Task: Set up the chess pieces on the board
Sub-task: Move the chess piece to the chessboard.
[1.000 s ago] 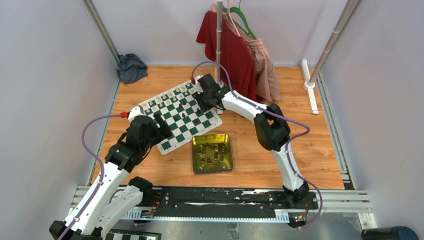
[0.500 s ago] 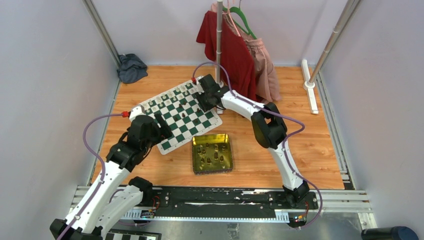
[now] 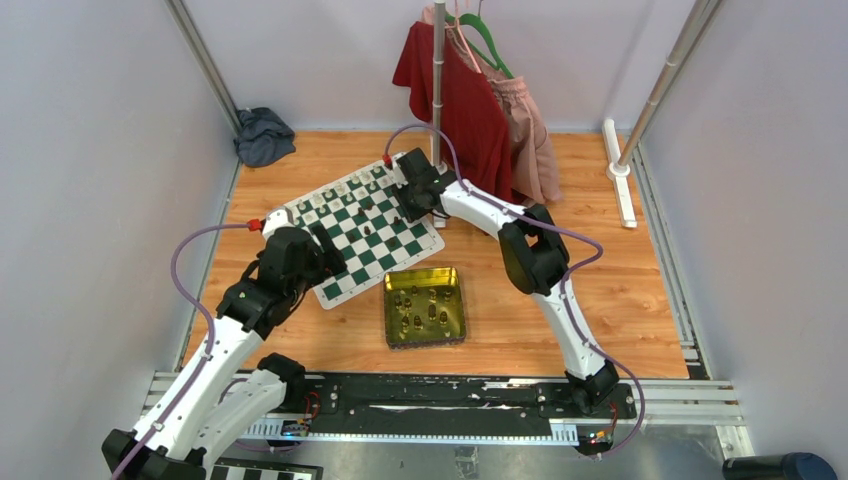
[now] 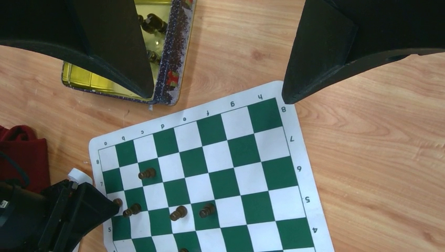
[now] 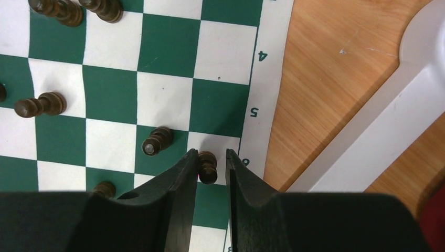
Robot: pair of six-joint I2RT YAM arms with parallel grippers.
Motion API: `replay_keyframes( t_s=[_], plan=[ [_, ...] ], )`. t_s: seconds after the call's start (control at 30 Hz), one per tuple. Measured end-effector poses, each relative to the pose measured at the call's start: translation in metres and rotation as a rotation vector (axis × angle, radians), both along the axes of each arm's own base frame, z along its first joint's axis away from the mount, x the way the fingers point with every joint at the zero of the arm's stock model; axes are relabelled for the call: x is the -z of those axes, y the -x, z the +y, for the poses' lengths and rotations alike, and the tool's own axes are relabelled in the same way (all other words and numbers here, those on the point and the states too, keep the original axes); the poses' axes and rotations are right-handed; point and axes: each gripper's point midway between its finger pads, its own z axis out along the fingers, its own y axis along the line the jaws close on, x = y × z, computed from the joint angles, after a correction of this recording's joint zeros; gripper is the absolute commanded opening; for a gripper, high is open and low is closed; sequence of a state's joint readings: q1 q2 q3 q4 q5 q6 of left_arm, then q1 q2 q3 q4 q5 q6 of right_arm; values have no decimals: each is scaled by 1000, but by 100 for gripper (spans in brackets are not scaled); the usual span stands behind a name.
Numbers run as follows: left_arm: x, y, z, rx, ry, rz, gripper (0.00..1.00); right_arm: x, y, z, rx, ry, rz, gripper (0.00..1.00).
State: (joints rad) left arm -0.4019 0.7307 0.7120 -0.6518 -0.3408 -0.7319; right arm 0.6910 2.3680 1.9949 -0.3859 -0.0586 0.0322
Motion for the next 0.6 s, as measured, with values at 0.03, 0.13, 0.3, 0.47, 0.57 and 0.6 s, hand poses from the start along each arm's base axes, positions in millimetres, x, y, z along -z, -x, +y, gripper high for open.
replay_keyframes(
  t_s=[0.03,0.13,0.3,0.47,0.57,0.6],
  plan=[
    [0,0,0,0,0,0,100,2,0,0,0,3,4,30],
    [1,-1,0,1,-3,2,100,7,1,-1,1,8,13,25],
    [0,-1,0,1,-3,0,100,7,1,-2,1,10,17,10],
    [0,-2,-1,2,-2,-1,100,7,1,-2,0,11,16,3],
    [0,-2,-1,2,-2,-1,100,7,1,-2,1,12,15,0],
    [0,-2,-1,2,-2,-1,100,7,1,-2,0,13,13,0]
  ],
)
